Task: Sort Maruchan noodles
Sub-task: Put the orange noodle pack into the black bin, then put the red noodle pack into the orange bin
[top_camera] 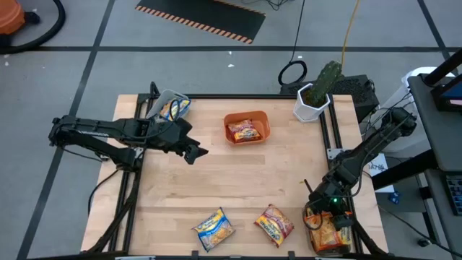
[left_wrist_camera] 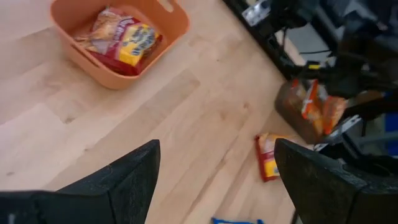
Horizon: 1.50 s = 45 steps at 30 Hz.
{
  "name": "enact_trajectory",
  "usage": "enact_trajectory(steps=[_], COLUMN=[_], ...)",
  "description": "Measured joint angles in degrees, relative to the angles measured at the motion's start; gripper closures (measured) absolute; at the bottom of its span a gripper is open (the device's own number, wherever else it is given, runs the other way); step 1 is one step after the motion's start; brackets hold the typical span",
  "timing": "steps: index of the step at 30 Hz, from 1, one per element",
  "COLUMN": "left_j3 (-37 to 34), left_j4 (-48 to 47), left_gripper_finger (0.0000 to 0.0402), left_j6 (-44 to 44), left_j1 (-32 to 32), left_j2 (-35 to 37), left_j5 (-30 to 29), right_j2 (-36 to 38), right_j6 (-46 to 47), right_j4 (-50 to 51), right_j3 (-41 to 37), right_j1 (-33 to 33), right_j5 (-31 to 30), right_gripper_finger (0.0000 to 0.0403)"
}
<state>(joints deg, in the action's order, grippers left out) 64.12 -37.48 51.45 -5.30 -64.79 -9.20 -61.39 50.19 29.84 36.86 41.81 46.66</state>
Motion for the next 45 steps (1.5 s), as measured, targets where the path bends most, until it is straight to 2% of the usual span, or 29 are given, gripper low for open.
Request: enact_trajectory(steps=[6, 9, 15, 19, 25, 32, 39, 45], left_j3=[0.02, 0.07, 0.06, 0.04, 0.04, 0.04, 0.04, 0.04], left_j4=[1.67, 1.99, 1.72, 1.74, 1.71, 1.75, 1.73, 1.62], left_gripper_finger=[0.0085, 0.0085, 0.0085, 0.0085, 0.0085, 0.0085, 0.0085, 0.0085], left_j6=[2.64, 4.07, 6.77, 7.86, 7.60, 4.93, -0.88, -6.54], left_j1=[-3.92, -6.02, -10.29, -13.08, -16.09, -16.17, -13.45, -10.48], left_j2=[-0.70, -1.72, -5.16, -8.07, -11.71, -13.28, -13.35, -13.35], left_j5=[-3.04, -4.08, -4.61, -4.61, -3.42, -1.91, 0.82, 4.99], right_j2=[-0.04, -0.04, 1.57, 4.12, 10.91, 17.16, 14.34, 5.80], right_j6=[-1.35, 1.28, 5.50, 8.59, 15.48, 23.70, 28.25, 29.48], right_j4=[0.39, 0.37, 0.39, 0.65, 0.98, 1.72, -6.03, -14.36], right_j3=[-0.02, -0.02, -0.02, -0.02, -0.02, 0.00, 0.00, 0.00], right_j1=[-0.01, -0.06, -0.17, -1.31, -4.34, -9.71, -14.67, -17.40], right_j5=[-2.84, -2.09, -2.02, -4.18, -9.83, -18.79, -25.65, -25.68], right_gripper_finger=[0.0198, 0.0185, 0.0182, 0.0181, 0.0181, 0.0181, 0.0181, 0.0181])
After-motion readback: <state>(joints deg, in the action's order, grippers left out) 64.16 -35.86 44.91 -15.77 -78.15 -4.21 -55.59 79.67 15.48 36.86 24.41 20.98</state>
